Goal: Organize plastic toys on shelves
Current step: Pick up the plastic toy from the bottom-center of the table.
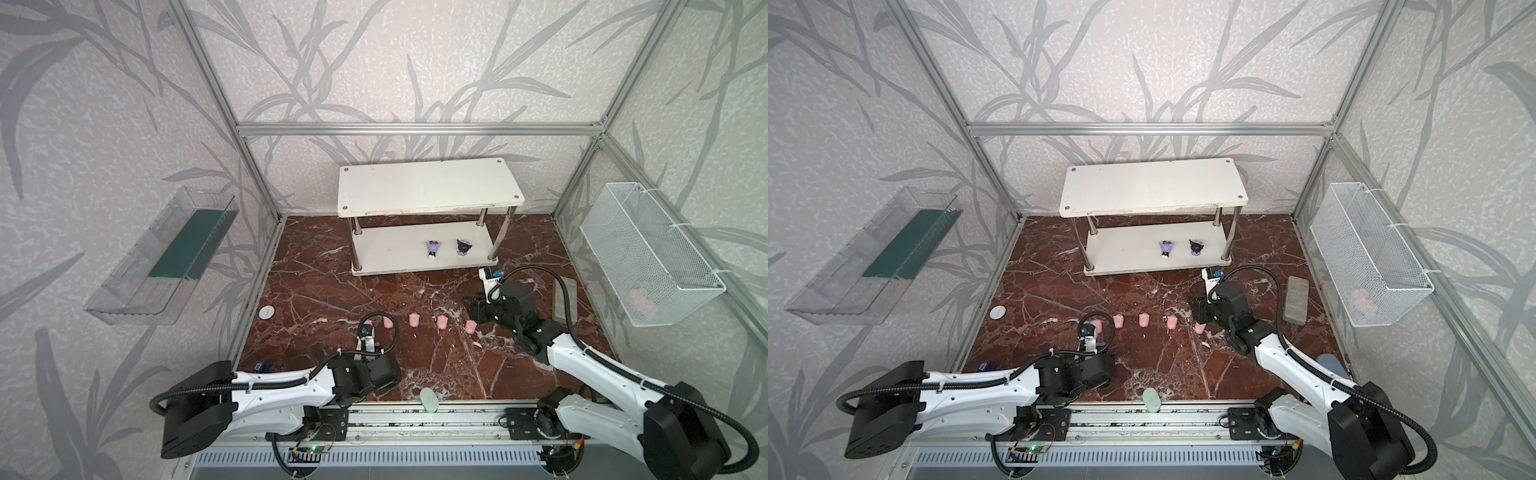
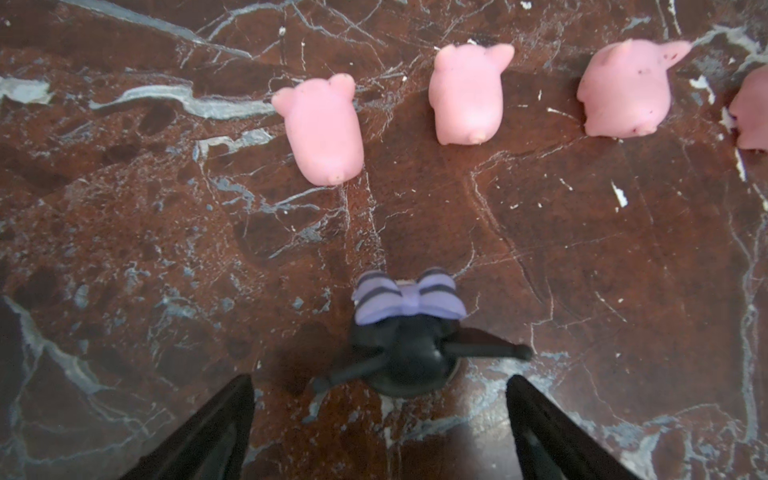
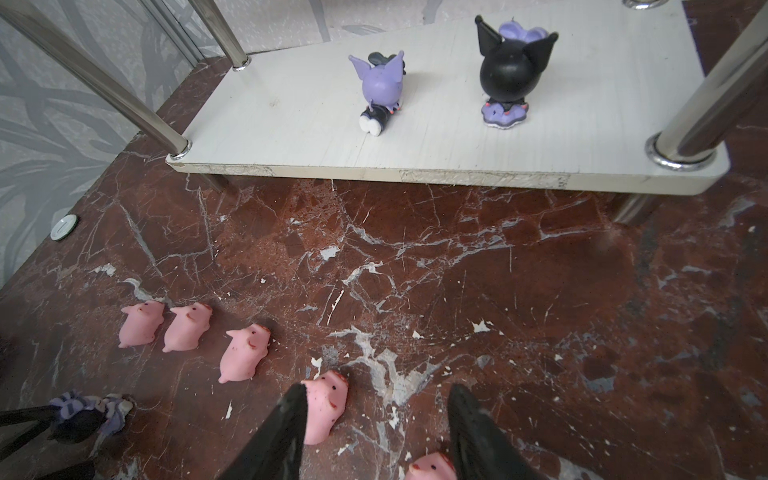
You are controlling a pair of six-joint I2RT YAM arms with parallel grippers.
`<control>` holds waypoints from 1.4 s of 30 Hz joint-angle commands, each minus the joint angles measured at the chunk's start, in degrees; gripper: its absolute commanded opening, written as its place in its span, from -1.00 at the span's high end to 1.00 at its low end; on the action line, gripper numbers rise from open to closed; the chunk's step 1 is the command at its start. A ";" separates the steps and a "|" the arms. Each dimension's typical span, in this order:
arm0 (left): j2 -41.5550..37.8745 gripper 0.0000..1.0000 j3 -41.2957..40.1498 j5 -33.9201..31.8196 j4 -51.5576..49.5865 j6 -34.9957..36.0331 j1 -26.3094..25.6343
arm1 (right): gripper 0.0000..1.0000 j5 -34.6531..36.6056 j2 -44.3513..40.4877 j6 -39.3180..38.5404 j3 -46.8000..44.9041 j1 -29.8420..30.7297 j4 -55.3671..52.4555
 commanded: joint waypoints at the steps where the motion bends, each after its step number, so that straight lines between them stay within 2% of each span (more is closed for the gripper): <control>1: 0.43 -0.78 0.31 0.07 1.24 1.85 0.66 | -0.11 0.50 0.41 0.13 -0.12 0.18 1.78; 16: 1.73 -0.45 -0.02 1.91 5.47 6.78 3.65 | -0.11 0.41 1.99 0.21 0.19 0.16 2.63; 19: 2.31 -0.29 -0.04 2.28 6.08 7.49 4.31 | -0.12 0.32 2.21 0.21 0.14 0.14 2.66; 32: 4.04 -0.26 0.63 2.23 7.55 9.82 5.90 | -0.12 0.23 2.74 0.22 0.16 0.15 3.01; 39: 4.97 -0.08 1.13 1.99 8.33 10.72 6.11 | -0.12 0.14 3.45 0.39 0.14 0.10 3.53; 42: 5.35 -0.07 1.16 2.21 8.67 11.00 6.17 | -0.11 0.02 3.98 0.48 0.23 0.13 3.69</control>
